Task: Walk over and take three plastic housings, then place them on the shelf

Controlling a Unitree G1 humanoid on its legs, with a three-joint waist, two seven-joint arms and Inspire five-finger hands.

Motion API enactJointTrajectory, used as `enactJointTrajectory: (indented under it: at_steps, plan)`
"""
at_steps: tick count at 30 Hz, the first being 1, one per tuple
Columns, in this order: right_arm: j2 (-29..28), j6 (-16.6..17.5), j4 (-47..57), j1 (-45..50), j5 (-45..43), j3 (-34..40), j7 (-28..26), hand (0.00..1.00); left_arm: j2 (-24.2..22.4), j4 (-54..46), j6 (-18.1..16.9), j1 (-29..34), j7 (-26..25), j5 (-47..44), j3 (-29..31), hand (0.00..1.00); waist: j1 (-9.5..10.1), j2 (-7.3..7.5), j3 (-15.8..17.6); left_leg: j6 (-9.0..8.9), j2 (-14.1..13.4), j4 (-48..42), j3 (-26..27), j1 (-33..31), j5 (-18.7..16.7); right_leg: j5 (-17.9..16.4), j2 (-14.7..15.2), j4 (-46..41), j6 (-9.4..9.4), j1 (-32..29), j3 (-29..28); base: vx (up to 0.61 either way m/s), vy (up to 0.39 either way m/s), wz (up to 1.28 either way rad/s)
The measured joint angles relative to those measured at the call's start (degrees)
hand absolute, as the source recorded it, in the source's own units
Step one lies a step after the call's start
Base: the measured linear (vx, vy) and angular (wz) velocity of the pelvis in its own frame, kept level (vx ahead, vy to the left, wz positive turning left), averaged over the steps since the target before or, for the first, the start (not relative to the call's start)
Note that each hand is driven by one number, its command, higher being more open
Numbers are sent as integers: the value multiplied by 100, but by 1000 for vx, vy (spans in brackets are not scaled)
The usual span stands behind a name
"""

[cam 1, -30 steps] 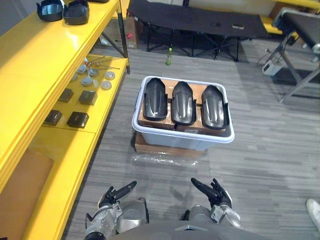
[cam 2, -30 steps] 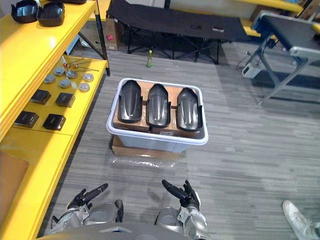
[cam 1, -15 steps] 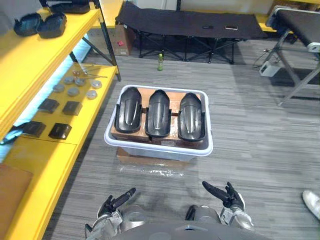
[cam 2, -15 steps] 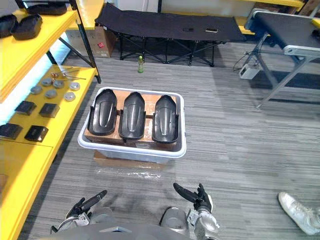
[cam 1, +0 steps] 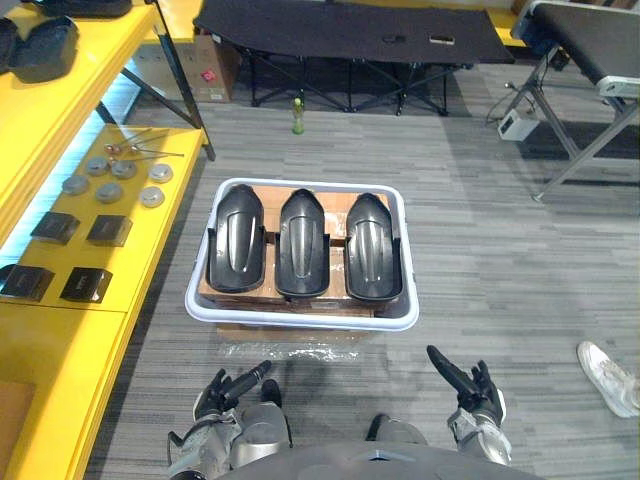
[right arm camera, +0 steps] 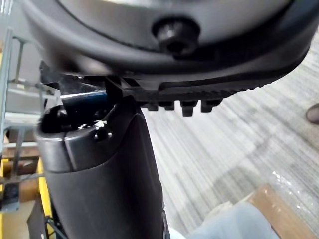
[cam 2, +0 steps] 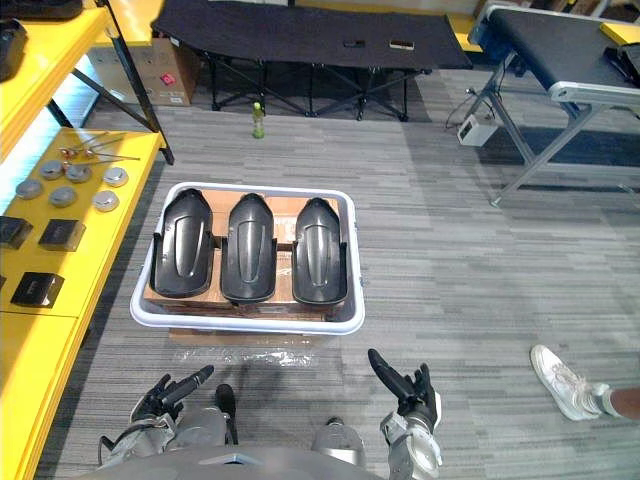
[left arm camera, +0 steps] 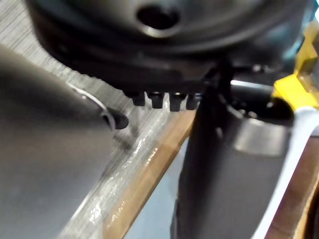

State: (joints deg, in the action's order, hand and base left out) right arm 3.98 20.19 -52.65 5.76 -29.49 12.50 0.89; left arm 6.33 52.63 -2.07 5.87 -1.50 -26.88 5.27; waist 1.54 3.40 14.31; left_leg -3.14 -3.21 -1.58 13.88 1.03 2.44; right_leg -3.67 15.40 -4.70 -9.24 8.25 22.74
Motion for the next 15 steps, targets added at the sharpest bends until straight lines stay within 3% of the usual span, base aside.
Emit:
enactJointTrajectory:
  at_steps: [3,6,10,15]
  plan:
    - [-22,13,390,2,227,-146,44,100,18,-162,89,-135,-146,-96,-37,100,-16,-25,-4,124,224,251,-39,44,82,60,158,46,-93,-3,84,123,109,11]
    - [-139,14,996,74,670,-359,172,100,69,-236,150,-186,-240,-176,-48,100,-21,14,-8,161,266,397,-208,38,146,87,150,59,-115,52,245,104,-4,33]
    - [-306,15,2254,217,688,-577,352,100,71,-182,242,8,-280,-169,-36,100,32,75,-13,137,147,489,-391,39,205,249,-45,31,38,87,362,65,-29,22]
    - [-279,28,2847,226,1112,-465,645,100,98,-130,207,274,-201,-169,258,100,160,231,-90,129,56,474,-502,59,209,310,-130,-21,109,141,358,28,-24,12]
